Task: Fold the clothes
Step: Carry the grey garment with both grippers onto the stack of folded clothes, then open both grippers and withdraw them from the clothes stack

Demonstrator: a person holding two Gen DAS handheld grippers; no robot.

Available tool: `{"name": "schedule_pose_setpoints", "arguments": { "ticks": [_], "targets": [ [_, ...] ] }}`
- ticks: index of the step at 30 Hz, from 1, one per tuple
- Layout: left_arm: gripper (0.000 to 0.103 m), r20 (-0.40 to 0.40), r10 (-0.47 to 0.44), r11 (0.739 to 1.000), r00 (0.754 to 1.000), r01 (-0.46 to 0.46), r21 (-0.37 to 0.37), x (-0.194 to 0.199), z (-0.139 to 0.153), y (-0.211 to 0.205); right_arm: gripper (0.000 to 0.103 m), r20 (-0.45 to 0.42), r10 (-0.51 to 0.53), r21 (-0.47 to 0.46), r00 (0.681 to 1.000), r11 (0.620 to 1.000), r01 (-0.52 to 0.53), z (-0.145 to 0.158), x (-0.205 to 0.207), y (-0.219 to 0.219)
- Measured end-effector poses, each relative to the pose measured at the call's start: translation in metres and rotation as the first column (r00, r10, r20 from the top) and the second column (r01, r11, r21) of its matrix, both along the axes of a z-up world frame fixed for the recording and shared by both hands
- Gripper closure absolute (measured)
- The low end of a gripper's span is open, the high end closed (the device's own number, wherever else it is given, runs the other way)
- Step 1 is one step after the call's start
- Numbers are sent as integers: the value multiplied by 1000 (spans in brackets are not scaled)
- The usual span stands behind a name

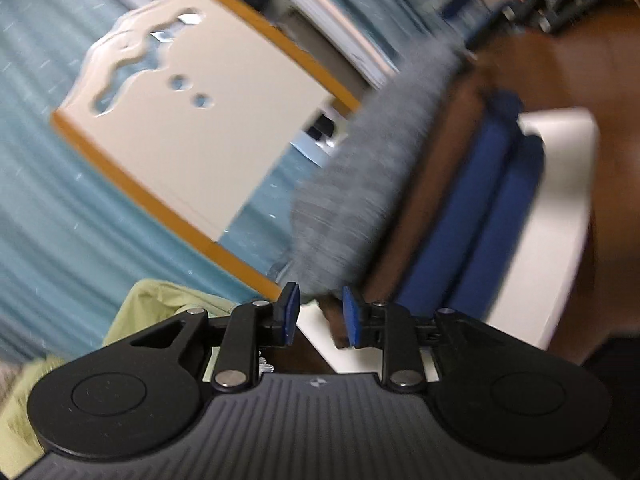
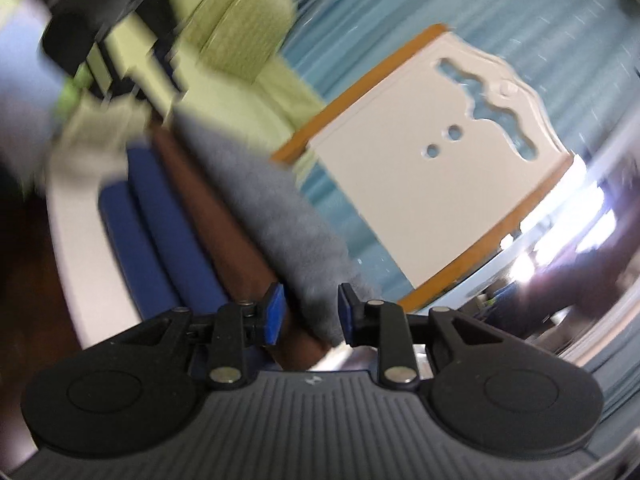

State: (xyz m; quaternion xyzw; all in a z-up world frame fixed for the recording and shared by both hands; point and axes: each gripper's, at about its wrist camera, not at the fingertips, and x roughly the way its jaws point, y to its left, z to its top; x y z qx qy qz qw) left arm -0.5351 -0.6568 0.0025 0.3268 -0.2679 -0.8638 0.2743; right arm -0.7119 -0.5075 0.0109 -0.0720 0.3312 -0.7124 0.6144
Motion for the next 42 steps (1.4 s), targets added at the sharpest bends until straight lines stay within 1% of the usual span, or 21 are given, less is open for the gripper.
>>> {"name": "schedule_pose_setpoints", "arguments": {
  "ticks": [4, 5, 7, 10, 13, 18, 19, 22, 23, 24, 25, 26, 28, 30, 31, 32, 33, 35, 38, 41, 42],
  "targets": [
    [69, -103, 63, 998, 993, -60, 35, -14, 11, -7, 70, 195, -40, -110, 980, 992, 63, 17, -19, -27],
    [68, -116, 72, 996, 991, -65, 64, -20, 9, -11, 70, 268, -55, -119, 962, 989, 90, 17, -28, -38],
    [68, -142, 93, 988, 986, -74, 137, -36, 3, -21, 70, 378, -78, -106, 923, 986, 127, 14, -41, -52],
    [69, -87, 108, 981, 990, -92, 172, -46, -23, -25, 71, 457, -109, -42, 882, 989, 144, -5, -48, -60],
    [70, -107, 128, 972, 986, -103, 212, -34, -42, -20, 71, 466, -105, -24, 878, 991, 132, -37, -42, -45],
    [73, -120, 159, 964, 980, -128, 231, -33, -36, -20, 70, 433, -103, -54, 896, 989, 139, -50, -38, -44],
    [71, -133, 175, 961, 975, -140, 240, -31, -31, -21, 70, 436, -101, -50, 894, 989, 136, -47, -40, -46],
    [50, -181, 233, 948, 956, -182, 260, -24, -21, -15, 70, 458, -86, -64, 885, 990, 129, -27, -43, -32],
    [41, -206, 269, 939, 941, -207, 275, -14, -17, -10, 63, 446, -84, -90, 891, 986, 138, -18, -38, -18],
    [29, -224, 294, 930, 929, -224, 293, -8, -15, -8, 46, 437, -89, -93, 895, 985, 144, -17, -34, -12],
    [24, -235, 312, 922, 920, -234, 309, -4, -13, -9, 38, 428, -96, -96, 898, 984, 151, -16, -31, -5],
    [21, -246, 340, 908, 908, -248, 338, 2, -12, -7, 33, 424, -116, -91, 898, 981, 169, -19, -23, 7],
    [16, -246, 446, 839, 861, -305, 450, 23, -18, 6, 33, 445, -144, -57, 884, 981, 188, -26, -15, 23],
    [1, -235, 516, 781, 824, -340, 524, 34, -25, 15, 33, 493, -196, 17, 848, 976, 216, -42, -3, 41],
    [1, -227, 539, 757, 811, -347, 554, 39, -28, 20, 32, 506, -222, 43, 833, 972, 233, -48, 1, 47],
    [1, -216, 552, 739, 805, -353, 574, 40, -32, 26, 24, 518, -248, 70, 819, 966, 249, -53, 5, 52],
    [1, -206, 558, 729, 804, -356, 584, 40, -35, 32, 11, 529, -274, 97, 803, 960, 264, -58, 9, 57],
    [0, -186, 564, 709, 804, -357, 609, 41, -40, 44, 1, 550, -322, 143, 771, 945, 292, -65, 13, 64],
    [0, -165, 571, 693, 804, -364, 622, 41, -47, 58, 1, 573, -408, 257, 710, 913, 317, -73, 13, 67],
    [0, -168, 559, 702, 812, -356, 617, 37, -47, 69, 1, 603, -464, 336, 649, 885, 322, -77, 8, 69],
    [0, -170, 555, 709, 814, -356, 609, 36, -47, 74, 1, 608, -469, 340, 640, 883, 324, -77, 9, 70]
  ]
}}
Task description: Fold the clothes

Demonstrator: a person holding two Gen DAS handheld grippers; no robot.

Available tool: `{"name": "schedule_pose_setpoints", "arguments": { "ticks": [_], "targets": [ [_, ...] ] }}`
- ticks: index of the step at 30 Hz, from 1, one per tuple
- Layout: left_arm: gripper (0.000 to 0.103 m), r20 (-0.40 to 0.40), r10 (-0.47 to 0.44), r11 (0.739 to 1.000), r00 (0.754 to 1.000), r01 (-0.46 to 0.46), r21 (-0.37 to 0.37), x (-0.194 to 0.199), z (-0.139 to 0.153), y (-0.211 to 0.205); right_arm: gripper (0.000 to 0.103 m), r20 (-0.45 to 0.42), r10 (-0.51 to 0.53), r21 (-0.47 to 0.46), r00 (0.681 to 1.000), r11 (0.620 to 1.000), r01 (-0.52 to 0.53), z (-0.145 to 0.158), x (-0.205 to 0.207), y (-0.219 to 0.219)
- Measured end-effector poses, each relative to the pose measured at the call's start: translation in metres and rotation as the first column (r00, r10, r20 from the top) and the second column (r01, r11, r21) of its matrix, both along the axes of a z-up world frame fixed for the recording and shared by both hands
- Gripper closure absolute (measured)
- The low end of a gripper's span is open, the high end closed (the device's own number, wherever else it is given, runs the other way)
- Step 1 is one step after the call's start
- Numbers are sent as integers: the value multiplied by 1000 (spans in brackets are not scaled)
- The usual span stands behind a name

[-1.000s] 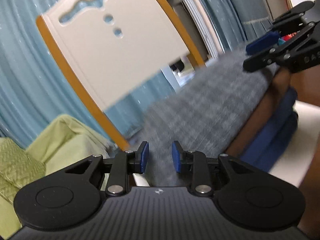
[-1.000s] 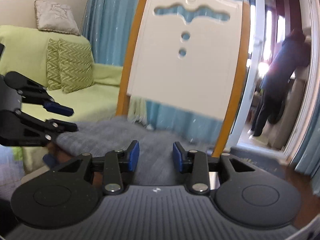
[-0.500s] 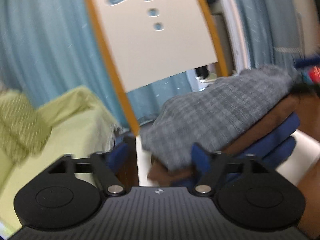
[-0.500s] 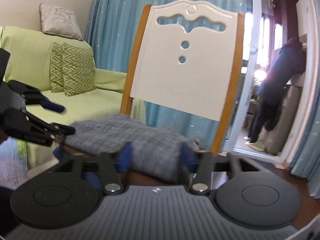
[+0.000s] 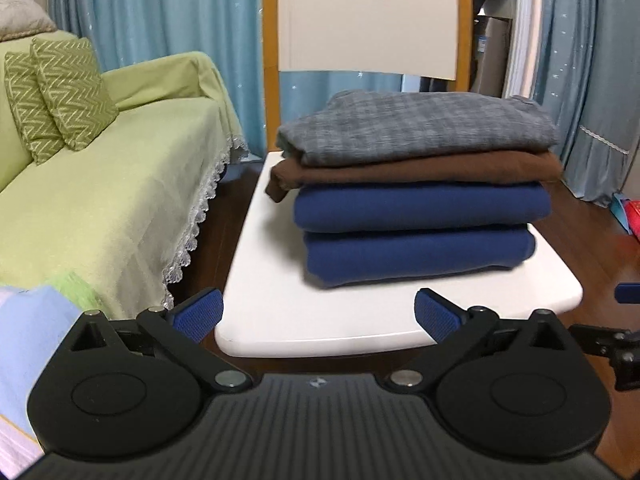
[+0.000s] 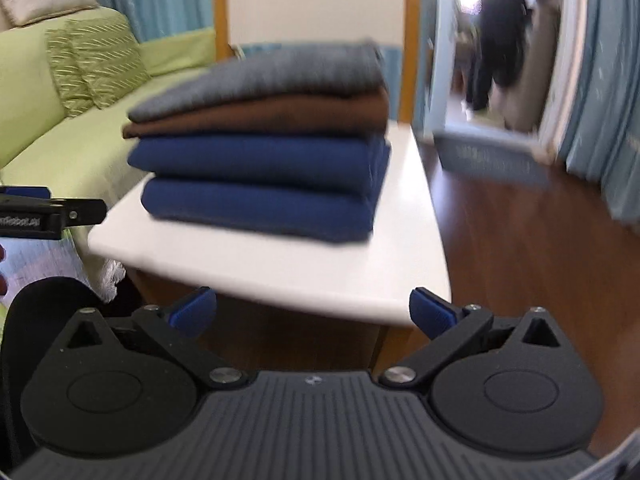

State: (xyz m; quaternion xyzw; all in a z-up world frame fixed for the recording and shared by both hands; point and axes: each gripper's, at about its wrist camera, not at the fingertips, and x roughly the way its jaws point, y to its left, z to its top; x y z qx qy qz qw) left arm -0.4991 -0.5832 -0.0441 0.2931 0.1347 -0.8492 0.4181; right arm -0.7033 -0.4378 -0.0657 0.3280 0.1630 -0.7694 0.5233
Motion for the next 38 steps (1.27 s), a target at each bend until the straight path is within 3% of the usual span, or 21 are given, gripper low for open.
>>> {"name": "schedule_pose_setpoints", "arguments": {
  "ticks": [4, 9, 15, 28, 38],
  "targets": [
    [0, 25, 14, 1000, 1000, -13, -26, -3, -2, 10, 1, -26, -26, -6, 999, 1000, 26, 6, 7, 4],
    [0, 5, 23, 1000, 1000, -23, 10, -2, -4, 7, 1, -54, -29, -25, 998, 999, 28, 17, 16, 5],
    [0, -8, 2, 1000, 1000, -2, -7, -3, -6, 12, 1, -71, -13, -42, 997, 999, 10, 29, 22, 5],
    [0, 25, -55, 998, 998, 54, 23, -18, -10, 17, 1, -86, -16, -62, 996, 998, 11, 36, 22, 4],
    [0, 0, -66, 998, 998, 66, 2, -22, -9, 22, 1, -89, -16, -67, 996, 998, 10, 35, 18, 4]
  ]
}}
